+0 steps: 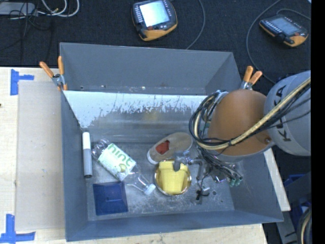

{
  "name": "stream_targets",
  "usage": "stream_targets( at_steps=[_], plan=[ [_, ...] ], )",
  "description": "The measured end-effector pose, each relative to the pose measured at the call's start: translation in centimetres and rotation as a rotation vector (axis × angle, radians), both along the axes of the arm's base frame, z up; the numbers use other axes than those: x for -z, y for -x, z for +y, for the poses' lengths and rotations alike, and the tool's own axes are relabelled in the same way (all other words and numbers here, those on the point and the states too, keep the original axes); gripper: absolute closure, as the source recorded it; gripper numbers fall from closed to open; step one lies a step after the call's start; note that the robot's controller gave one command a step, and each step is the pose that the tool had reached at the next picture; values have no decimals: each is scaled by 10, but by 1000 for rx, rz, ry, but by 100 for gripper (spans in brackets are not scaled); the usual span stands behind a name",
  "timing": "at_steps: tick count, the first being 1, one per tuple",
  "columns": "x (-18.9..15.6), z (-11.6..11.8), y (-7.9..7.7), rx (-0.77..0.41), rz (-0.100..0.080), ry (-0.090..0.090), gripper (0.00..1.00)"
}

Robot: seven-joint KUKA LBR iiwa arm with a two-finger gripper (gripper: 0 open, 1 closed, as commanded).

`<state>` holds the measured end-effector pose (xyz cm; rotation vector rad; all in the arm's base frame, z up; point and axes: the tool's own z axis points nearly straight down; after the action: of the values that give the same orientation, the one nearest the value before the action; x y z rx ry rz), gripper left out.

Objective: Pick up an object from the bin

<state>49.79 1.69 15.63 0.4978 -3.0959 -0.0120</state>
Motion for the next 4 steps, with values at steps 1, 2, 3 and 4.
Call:
stream_targets(
  at_steps=[1, 2, 3, 4],
  plan=[
    [50, 15, -52, -5, -1, -3, 0],
    [48, 15, -51, -5, -3, -3, 0],
    [-100, 36, 0, -26, -10, -4, 0],
    [-61, 39, -22, 79, -6, -4, 0]
  ],
)
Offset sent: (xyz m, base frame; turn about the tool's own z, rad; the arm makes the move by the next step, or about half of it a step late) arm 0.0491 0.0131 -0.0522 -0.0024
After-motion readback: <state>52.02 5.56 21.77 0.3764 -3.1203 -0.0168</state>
